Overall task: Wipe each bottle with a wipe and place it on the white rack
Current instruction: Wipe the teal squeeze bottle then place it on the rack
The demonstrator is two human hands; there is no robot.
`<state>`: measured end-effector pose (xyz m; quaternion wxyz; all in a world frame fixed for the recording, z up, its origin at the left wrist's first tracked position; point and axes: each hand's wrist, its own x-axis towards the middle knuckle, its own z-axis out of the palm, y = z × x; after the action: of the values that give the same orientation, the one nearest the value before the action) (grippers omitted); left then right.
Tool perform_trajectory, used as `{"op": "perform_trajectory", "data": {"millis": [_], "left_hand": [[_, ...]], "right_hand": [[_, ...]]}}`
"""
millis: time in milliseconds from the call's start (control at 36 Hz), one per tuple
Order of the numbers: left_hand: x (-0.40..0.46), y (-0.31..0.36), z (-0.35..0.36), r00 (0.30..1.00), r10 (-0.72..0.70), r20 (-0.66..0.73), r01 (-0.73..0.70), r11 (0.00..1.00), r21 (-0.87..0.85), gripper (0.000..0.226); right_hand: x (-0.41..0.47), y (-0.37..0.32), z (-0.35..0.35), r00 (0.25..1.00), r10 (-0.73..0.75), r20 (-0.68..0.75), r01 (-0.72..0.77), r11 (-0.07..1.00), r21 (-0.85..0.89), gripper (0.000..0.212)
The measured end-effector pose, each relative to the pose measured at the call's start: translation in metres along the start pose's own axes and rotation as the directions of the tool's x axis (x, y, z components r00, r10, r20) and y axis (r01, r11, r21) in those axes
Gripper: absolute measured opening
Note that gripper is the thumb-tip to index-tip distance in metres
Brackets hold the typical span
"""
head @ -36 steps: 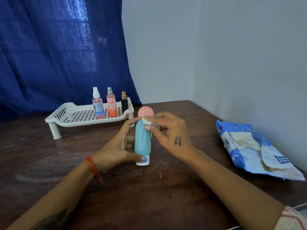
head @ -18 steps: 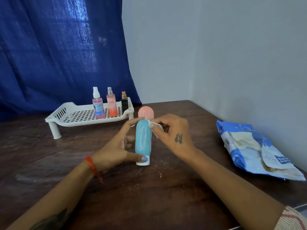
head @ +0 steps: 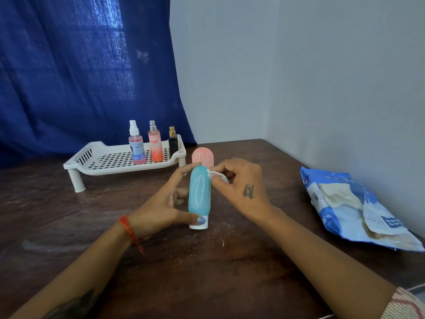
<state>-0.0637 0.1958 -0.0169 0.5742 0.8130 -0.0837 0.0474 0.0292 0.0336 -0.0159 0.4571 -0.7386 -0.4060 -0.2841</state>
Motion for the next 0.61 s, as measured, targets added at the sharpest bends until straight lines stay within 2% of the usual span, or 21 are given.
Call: {"op": "perform_trajectory", "data": {"millis": [111,222,500,611], "left_hand": [[-0.0004,0.0000,-0.0007,1.000,0.004,0.000,-0.004,1.000,0.007,0.101],[-0.0005,0.0005,0.0002,1.000,0.005,0.006,-0.005,1.000,0.006,0.100],[-0.0002,0.0010,0.0002,1.000,-0.009,-0.010,0.009,1.000,0.022,0.103],[-0.0003,0.0013,0.0005,1.000,-0.004,-0.001,0.004,1.000,0.011,0.103]], "right_hand": [[-0.0009,-0.0052,0.0006,0.998,-0.054,-0.010,0.055,0.998,0.037,0.021],[0.0005,-0.0085,-0.0012,0.990,-0.140,0.006,0.139,0.987,0.078,0.021],[0.0007,0.0004,0.0014,0.995,-0.092,-0.047,0.090,0.996,-0.026,0.020],[0.0006,-0.0043,0.0027,0.985,-0.161,-0.062,0.161,0.987,-0.001,0.021]]}}
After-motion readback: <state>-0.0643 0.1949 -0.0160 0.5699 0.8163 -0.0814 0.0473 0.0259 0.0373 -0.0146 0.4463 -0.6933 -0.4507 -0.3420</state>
